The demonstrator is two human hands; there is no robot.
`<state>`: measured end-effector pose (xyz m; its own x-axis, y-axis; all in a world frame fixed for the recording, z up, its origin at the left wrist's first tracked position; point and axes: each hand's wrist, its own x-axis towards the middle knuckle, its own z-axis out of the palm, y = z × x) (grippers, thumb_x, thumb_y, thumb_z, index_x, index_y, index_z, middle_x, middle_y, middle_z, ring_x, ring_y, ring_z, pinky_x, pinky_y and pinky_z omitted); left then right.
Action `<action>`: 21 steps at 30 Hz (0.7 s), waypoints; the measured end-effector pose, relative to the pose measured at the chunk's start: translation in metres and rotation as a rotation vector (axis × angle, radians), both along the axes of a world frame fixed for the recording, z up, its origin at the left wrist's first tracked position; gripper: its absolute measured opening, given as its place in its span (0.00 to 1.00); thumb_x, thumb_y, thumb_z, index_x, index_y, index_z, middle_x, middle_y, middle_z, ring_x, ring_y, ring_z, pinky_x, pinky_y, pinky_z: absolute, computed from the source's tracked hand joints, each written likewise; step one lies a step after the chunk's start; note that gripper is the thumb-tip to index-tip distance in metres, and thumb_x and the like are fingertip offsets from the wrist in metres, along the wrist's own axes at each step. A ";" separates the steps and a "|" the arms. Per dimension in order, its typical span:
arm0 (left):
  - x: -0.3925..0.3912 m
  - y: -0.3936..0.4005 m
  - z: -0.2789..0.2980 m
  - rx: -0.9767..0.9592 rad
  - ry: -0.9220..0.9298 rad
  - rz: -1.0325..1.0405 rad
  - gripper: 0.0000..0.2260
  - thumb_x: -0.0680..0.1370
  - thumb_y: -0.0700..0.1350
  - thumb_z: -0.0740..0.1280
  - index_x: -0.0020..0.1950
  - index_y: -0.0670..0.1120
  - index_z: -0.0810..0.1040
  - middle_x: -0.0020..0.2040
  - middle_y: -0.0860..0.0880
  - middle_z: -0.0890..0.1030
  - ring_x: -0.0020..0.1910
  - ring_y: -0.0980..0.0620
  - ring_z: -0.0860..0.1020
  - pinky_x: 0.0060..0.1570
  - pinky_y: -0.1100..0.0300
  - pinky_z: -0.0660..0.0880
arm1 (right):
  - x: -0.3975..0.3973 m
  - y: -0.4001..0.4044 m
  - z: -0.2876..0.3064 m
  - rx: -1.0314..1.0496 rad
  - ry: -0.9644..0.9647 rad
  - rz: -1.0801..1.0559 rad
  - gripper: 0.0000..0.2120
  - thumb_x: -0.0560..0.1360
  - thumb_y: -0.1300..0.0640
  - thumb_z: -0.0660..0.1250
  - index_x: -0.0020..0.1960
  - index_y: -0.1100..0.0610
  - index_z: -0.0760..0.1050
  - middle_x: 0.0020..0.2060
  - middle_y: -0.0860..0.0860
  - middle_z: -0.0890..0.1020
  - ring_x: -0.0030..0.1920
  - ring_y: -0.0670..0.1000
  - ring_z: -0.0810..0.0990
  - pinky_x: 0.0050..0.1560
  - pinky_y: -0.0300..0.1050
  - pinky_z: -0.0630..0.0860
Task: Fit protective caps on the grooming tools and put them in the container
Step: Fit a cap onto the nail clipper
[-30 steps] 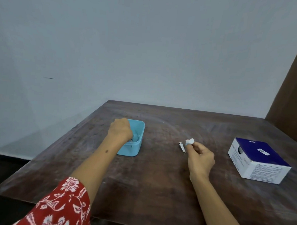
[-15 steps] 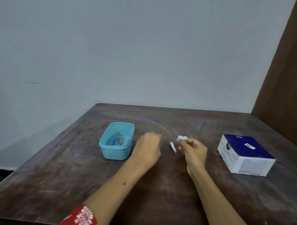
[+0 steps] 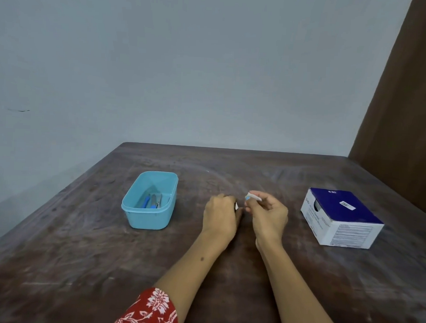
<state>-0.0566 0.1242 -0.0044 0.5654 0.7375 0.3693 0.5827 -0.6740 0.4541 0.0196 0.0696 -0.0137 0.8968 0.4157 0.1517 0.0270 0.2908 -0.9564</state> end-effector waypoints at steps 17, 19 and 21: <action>-0.027 0.009 -0.010 -0.400 -0.606 -0.031 0.10 0.72 0.37 0.71 0.51 0.47 0.82 0.39 0.56 0.81 0.39 0.61 0.80 0.45 0.67 0.78 | -0.007 0.017 0.002 -0.285 -0.235 -0.109 0.05 0.70 0.62 0.71 0.43 0.54 0.81 0.35 0.52 0.85 0.37 0.52 0.82 0.46 0.55 0.80; -0.029 0.010 -0.013 -0.467 -0.690 -0.061 0.10 0.72 0.37 0.71 0.49 0.49 0.82 0.41 0.54 0.83 0.42 0.57 0.82 0.49 0.57 0.80 | -0.009 0.016 0.002 -0.290 -0.254 -0.110 0.05 0.71 0.62 0.70 0.43 0.53 0.83 0.34 0.51 0.84 0.38 0.50 0.83 0.46 0.54 0.80; -0.029 0.011 -0.013 -0.517 -0.749 -0.093 0.12 0.73 0.36 0.70 0.47 0.53 0.81 0.42 0.52 0.84 0.44 0.54 0.83 0.48 0.54 0.80 | -0.009 0.014 0.002 -0.274 -0.258 -0.110 0.06 0.71 0.62 0.70 0.42 0.51 0.83 0.34 0.49 0.84 0.37 0.47 0.83 0.46 0.51 0.80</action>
<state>-0.0860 0.1352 -0.0176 0.3767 0.8766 0.2995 -0.0323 -0.3107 0.9499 0.0102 0.0834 -0.0113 0.8852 0.3756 0.2747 0.2935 0.0074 -0.9559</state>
